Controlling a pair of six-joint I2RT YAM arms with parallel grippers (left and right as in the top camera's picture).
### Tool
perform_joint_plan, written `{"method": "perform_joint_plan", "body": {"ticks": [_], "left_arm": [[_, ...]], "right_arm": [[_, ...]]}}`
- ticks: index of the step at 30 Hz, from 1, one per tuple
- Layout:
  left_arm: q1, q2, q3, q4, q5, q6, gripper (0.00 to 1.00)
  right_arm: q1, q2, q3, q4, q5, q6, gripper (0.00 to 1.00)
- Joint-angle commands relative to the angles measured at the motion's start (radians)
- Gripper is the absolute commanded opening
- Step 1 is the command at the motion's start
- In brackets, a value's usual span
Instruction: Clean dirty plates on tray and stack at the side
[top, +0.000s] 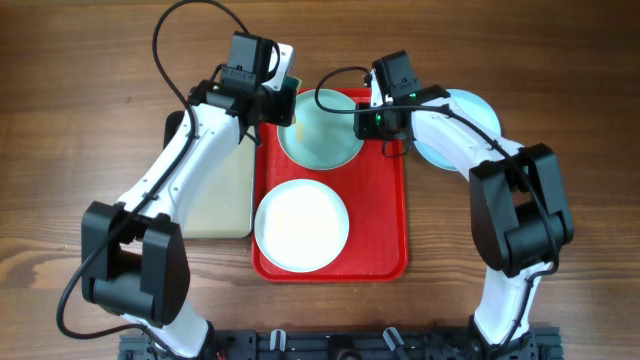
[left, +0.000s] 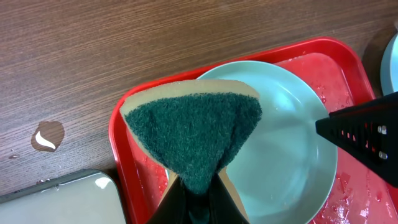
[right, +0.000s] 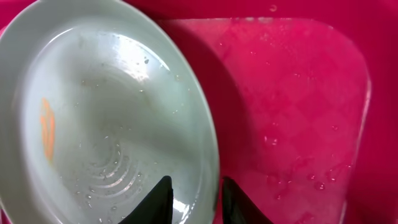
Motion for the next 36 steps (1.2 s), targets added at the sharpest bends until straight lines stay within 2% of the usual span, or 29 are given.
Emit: {"method": "perform_joint_plan", "body": {"ticks": [1, 5, 7, 8, 13, 15, 20, 26, 29, 33, 36], "left_arm": [[-0.005, 0.019, 0.016, 0.008, 0.019, 0.019, 0.07], [-0.005, 0.02, 0.016, 0.023, 0.019, 0.019, 0.08], [-0.005, 0.02, 0.016, 0.039, 0.019, 0.019, 0.08], [-0.005, 0.02, 0.016, 0.047, 0.02, 0.019, 0.08], [-0.005, 0.02, 0.016, 0.071, 0.02, 0.019, 0.06], [-0.006, 0.02, 0.015, 0.07, 0.02, 0.019, 0.04], [-0.007, 0.02, 0.014, 0.067, 0.02, 0.019, 0.04], [-0.007, 0.023, 0.014, 0.018, 0.02, 0.019, 0.04], [-0.007, 0.029, 0.014, 0.017, 0.02, 0.019, 0.04], [-0.007, 0.055, 0.014, 0.017, 0.053, 0.019, 0.04], [-0.007, 0.055, 0.014, 0.03, 0.054, 0.019, 0.04]], "right_arm": [[0.004, -0.018, -0.01, 0.001, 0.048, 0.023, 0.23], [0.004, -0.006, -0.026, 0.005, 0.048, 0.027, 0.17], [0.004, -0.006, -0.042, 0.01, 0.048, 0.026, 0.08], [0.004, -0.006, -0.042, 0.009, 0.048, 0.026, 0.06], [0.004, -0.005, -0.042, 0.005, 0.04, 0.026, 0.08], [0.004, -0.005, -0.042, 0.005, 0.04, 0.026, 0.04], [0.004, -0.005, -0.042, 0.005, 0.017, 0.028, 0.04], [0.005, -0.003, -0.045, 0.006, 0.007, 0.21, 0.04], [0.015, -0.003, -0.055, 0.002, -0.006, 0.232, 0.04], [0.037, -0.002, -0.055, 0.004, -0.012, 0.234, 0.08], [0.03, -0.004, -0.048, 0.028, 0.014, 0.193, 0.3]]}}
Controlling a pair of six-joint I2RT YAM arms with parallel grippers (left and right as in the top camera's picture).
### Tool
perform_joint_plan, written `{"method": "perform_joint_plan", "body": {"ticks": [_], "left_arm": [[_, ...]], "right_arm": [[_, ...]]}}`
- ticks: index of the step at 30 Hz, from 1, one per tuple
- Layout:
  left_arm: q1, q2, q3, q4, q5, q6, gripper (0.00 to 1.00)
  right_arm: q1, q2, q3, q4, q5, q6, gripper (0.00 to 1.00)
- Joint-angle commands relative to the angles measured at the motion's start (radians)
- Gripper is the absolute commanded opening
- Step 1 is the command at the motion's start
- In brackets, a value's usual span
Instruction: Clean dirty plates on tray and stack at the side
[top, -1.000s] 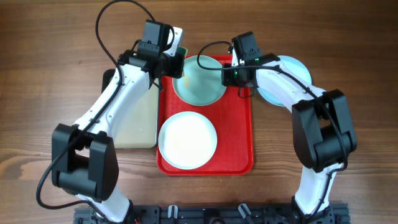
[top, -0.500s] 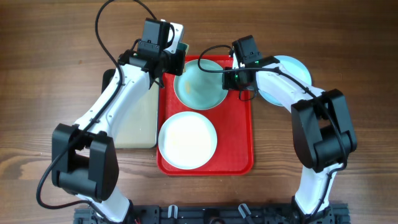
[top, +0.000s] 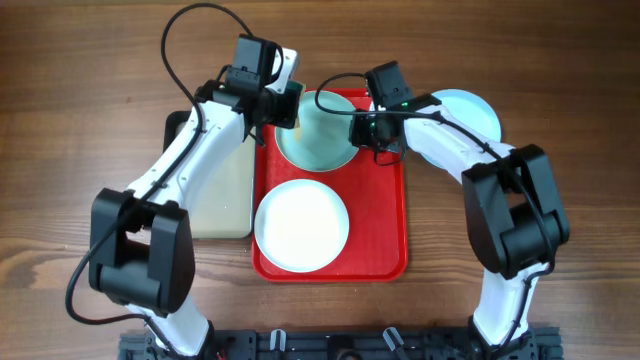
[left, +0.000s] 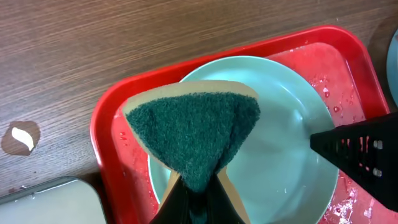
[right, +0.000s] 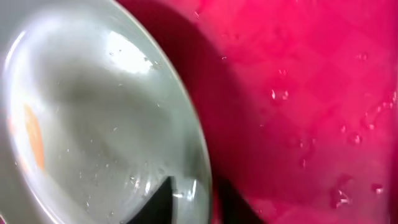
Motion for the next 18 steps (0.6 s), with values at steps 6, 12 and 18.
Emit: {"method": "perform_joint_plan", "body": {"ticks": [6, 12, 18], "left_arm": [[-0.005, 0.014, 0.014, 0.018, 0.024, 0.019, 0.04], [-0.005, 0.05, 0.014, 0.021, 0.024, 0.019, 0.04], [-0.005, 0.053, 0.014, 0.028, 0.024, 0.019, 0.04]], "right_arm": [[-0.014, -0.011, 0.009, 0.044, 0.068, -0.099, 0.31], [-0.013, -0.01, -0.016, 0.055, 0.073, -0.098, 0.2], [-0.013, -0.01, -0.016, 0.058, 0.073, -0.098, 0.04]]}}
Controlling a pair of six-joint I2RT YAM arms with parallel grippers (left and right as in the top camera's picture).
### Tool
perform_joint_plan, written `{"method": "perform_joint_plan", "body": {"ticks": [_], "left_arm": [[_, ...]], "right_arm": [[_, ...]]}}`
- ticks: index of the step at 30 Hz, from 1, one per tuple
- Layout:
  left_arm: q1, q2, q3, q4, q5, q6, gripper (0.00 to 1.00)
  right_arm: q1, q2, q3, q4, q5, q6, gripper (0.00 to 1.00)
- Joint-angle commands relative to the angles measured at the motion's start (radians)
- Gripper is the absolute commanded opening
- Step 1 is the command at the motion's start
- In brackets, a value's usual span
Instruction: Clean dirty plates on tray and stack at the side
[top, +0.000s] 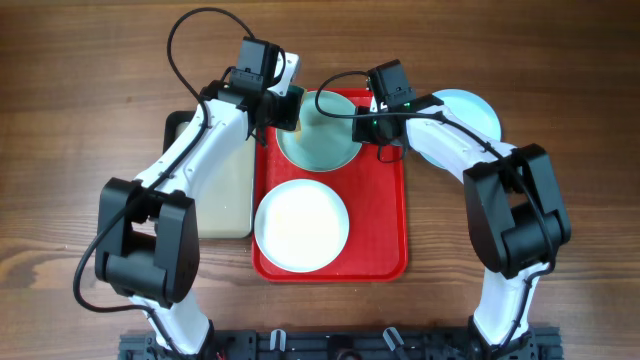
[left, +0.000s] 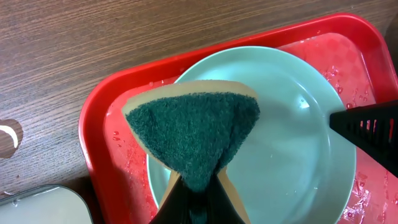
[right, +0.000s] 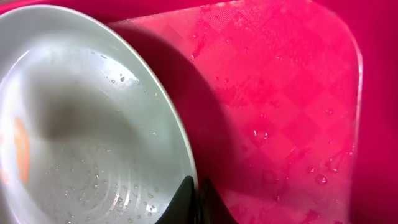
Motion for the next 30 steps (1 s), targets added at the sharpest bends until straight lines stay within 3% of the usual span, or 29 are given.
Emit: {"method": "perform_joint_plan", "body": {"ticks": [1, 30], "left_arm": [[-0.005, 0.007, 0.014, 0.014, 0.016, 0.019, 0.04], [-0.005, 0.134, 0.014, 0.033, 0.016, -0.087, 0.04]], "right_arm": [[-0.002, -0.01, -0.006, 0.005, 0.016, -0.003, 0.04], [-0.002, -0.01, -0.006, 0.005, 0.016, -0.001, 0.04]]}}
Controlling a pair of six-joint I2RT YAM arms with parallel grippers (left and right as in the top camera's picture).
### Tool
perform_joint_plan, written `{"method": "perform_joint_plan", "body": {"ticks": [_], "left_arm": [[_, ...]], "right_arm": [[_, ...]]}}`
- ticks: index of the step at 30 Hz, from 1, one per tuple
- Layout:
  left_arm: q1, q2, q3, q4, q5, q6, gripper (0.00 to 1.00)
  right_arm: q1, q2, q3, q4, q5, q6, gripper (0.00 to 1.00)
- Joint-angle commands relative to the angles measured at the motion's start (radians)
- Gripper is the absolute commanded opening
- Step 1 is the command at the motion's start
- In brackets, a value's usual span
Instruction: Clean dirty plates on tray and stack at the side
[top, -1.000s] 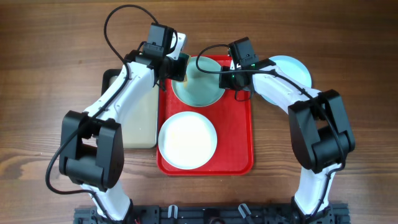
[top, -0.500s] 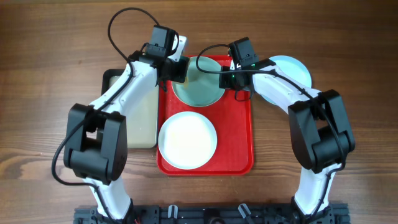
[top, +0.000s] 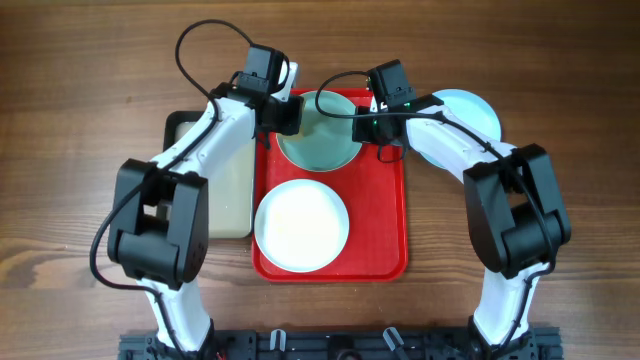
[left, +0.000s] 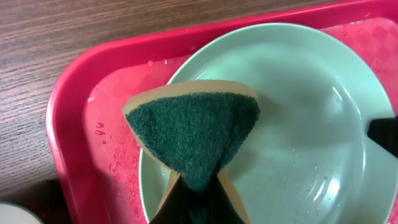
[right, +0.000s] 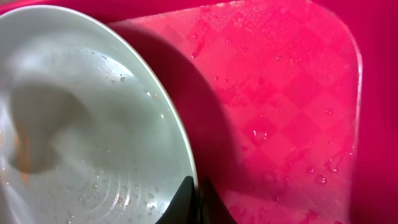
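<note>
A wet pale green plate lies at the far end of the red tray, with a white plate nearer on the same tray. My left gripper is shut on a folded sponge, green scouring face up, hanging over the green plate's left part. My right gripper is shut on the green plate's right rim. An orange smear shows faintly at the plate's left edge in the right wrist view, under the sponge's shadow.
A pale blue plate lies on the table right of the tray, partly under my right arm. A cream basin stands left of the tray. Water drops lie on the tray floor.
My left gripper with the sponge has moved right and lower, now over the green plate's left part; its shadow falls on the plate. My right gripper still grips the rim.
At first the sponge hung over the tray's far left corner while my right fingers straddled the green plate's rim, open. Then the fingers closed on the rim. The sponge has shifted step by step over the plate.
</note>
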Motion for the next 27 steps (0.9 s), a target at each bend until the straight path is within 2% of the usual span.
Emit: {"method": "perform_joint_plan", "body": {"ticks": [1, 4, 8, 21, 27], "left_arm": [[-0.005, 0.055, 0.014, 0.008, 0.015, -0.013, 0.04], [-0.005, 0.082, 0.014, 0.01, -0.034, -0.021, 0.04], [-0.007, 0.101, 0.014, 0.006, -0.044, -0.092, 0.04], [-0.105, 0.157, 0.013, -0.009, -0.043, -0.096, 0.04], [-0.127, 0.157, 0.013, -0.011, 0.09, -0.097, 0.04]], "right_arm": [[-0.002, -0.01, -0.006, 0.005, 0.016, -0.001, 0.04], [-0.002, -0.01, -0.006, 0.005, 0.016, -0.001, 0.04], [-0.002, -0.01, -0.006, 0.005, 0.016, -0.002, 0.04], [-0.002, -0.01, -0.006, 0.005, 0.016, -0.002, 0.04], [-0.002, -0.01, -0.006, 0.005, 0.016, -0.002, 0.04]]}}
